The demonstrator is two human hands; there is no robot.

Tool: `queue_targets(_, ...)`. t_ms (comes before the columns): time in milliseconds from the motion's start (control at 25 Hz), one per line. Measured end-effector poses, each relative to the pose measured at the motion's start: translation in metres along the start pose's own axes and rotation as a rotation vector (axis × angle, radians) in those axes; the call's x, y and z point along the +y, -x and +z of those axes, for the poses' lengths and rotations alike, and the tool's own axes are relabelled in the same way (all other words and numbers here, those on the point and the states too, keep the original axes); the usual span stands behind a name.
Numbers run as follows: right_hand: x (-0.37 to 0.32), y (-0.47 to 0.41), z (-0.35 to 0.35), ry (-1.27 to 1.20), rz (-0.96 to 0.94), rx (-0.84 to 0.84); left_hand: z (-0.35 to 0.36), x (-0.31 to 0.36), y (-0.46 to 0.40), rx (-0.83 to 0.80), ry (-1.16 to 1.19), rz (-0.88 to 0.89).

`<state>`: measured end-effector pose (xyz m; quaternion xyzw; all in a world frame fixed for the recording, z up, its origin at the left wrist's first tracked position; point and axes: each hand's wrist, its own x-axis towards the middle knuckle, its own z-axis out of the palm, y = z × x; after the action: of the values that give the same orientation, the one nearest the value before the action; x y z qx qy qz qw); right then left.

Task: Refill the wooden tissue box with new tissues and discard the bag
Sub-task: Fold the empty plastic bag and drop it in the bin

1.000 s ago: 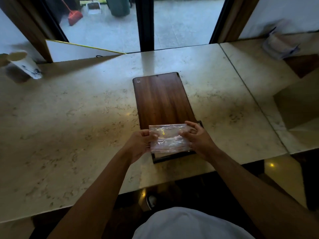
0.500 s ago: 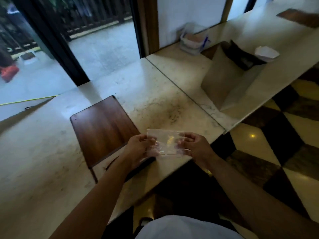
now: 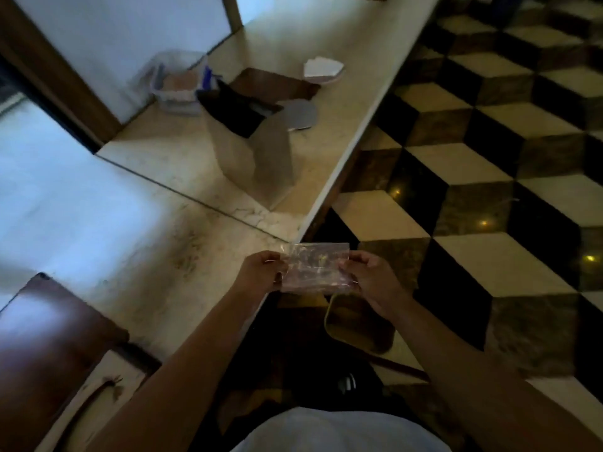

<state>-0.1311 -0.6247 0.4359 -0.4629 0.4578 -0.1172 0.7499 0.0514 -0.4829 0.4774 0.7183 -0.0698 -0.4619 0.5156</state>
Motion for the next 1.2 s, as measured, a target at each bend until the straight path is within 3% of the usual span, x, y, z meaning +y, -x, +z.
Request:
queue_targets(360, 0.031, -0.012, -0.086, -0.111, 0.125, 0.406, 0.108, -0.018, -0.086, -0.204, -0.333, -0.104)
queue_targets(520, 0.063, -0.029, -0.107, -0.161, 0.229, 0.5, 0.141, -0.055, -0.126, -0.27, -0.388, -0.212)
queue_targets(760, 0.146, -0.091, -0.134, -0.029, 0.386, 0.54, 0.177, -0.133, -0.184, -0.281, -0.5, -0.375)
queue_targets(960, 0.249, -0.164, -0.159, 0.065, 0.504, 0.447, 0.19, -0.24, -0.241, -0.145, -0.548, -0.444)
queue_targets(1200, 0.364, -0.263, -0.194, 0.121, 0.624, 0.357, 0.212, -0.368, -0.326, -0.122, -0.522, -0.499)
